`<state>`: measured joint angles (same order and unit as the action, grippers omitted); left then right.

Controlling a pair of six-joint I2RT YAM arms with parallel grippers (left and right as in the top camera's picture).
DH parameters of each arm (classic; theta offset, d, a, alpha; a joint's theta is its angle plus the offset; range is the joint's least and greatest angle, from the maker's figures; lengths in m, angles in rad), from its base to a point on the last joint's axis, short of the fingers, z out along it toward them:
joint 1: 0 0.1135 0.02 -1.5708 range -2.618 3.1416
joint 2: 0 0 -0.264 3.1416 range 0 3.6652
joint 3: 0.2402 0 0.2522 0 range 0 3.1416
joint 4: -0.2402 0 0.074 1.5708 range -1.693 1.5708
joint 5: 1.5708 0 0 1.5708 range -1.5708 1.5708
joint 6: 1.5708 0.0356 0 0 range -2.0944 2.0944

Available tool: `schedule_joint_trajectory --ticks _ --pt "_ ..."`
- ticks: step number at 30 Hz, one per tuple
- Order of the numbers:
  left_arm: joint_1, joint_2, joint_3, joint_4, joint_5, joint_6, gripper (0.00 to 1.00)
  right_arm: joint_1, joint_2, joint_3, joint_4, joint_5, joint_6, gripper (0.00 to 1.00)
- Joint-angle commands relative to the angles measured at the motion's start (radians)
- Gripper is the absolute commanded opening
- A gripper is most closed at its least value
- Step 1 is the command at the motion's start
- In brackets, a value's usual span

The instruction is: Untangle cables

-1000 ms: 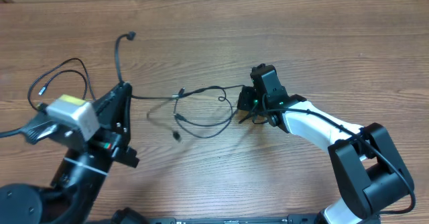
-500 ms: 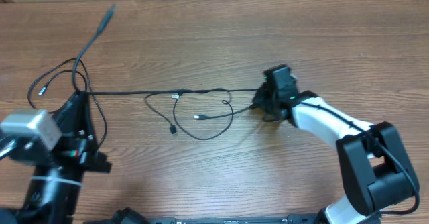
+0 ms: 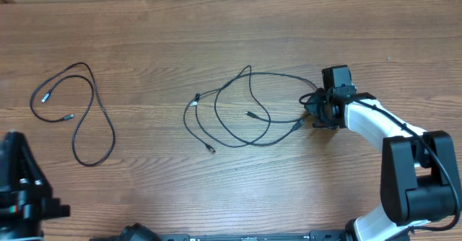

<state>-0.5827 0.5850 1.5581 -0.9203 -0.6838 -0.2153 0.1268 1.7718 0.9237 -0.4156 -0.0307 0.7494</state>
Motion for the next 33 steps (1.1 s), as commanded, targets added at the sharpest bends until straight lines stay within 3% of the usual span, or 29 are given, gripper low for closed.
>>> schedule_joint_trajectory --ticks 1,8,16,20,25,28,30,33 --pt "0.0 0.013 -0.048 -0.044 0.048 -0.052 0.07 0.003 0.009 -0.008 -0.031 -0.16 -0.052 0.04" --pt "0.0 0.044 -0.237 -0.071 0.198 -0.166 0.1 0.009 0.009 -0.008 -0.137 -0.365 -0.126 0.04" --pt "0.001 0.394 -0.27 -0.077 0.412 -0.189 0.18 0.114 0.009 -0.008 -0.2 -0.383 -0.142 0.04" --pt "0.016 0.651 -0.179 -0.096 0.565 -0.154 0.2 0.207 0.009 -0.013 -0.195 -0.382 -0.1 0.04" --pt "0.123 0.974 0.074 -0.186 0.804 -0.072 0.19 0.278 0.009 -0.047 -0.111 -0.359 0.001 0.04" --pt "0.194 1.146 0.219 -0.194 1.009 -0.075 0.26 0.267 0.009 -0.047 -0.093 -0.357 0.009 0.04" --pt "0.21 1.207 0.238 -0.146 1.064 -0.115 0.34 0.261 0.009 -0.047 -0.089 -0.344 0.009 0.2" --pt "0.206 1.283 0.238 -0.098 1.09 -0.192 0.44 0.262 0.009 -0.047 -0.088 -0.344 0.005 0.25"
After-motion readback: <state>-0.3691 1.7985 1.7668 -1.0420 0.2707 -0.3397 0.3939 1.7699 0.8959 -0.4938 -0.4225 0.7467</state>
